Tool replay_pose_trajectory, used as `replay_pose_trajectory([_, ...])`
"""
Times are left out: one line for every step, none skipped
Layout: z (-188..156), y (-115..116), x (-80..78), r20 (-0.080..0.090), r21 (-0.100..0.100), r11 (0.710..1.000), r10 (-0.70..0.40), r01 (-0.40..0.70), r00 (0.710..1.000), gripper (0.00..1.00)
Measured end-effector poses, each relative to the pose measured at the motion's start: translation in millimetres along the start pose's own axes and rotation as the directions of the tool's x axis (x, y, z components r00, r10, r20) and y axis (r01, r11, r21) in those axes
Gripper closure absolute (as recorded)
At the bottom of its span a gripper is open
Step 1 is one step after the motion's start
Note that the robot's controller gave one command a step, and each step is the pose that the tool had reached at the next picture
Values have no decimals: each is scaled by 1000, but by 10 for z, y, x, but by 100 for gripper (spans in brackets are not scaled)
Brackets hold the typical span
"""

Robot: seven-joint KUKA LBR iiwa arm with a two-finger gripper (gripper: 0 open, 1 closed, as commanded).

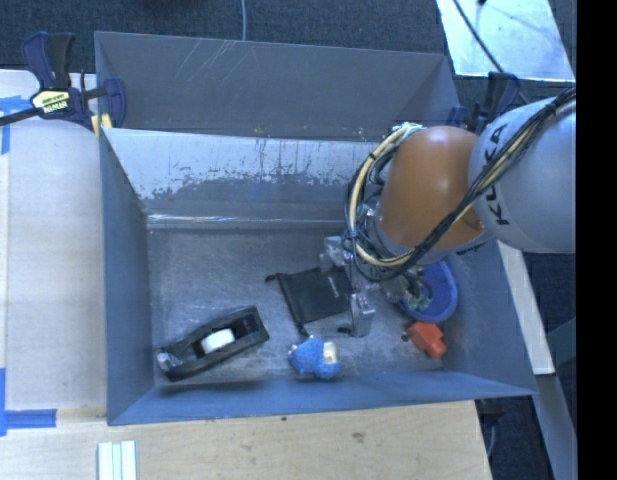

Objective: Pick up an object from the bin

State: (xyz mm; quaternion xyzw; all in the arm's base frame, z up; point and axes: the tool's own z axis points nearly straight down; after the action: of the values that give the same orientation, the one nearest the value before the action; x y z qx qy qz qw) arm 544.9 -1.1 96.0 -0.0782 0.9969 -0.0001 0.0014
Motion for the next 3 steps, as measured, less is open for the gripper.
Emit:
replay_pose_trajectory([0, 0, 0, 0, 0, 1000, 0, 0, 1000, 100])
replay_pose_trajectory([0, 0, 0, 0, 0, 1000, 0, 0, 1000, 0])
replay_pose_trajectory([-720, -49, 2, 7, 2, 992, -128, 128, 992, 0])
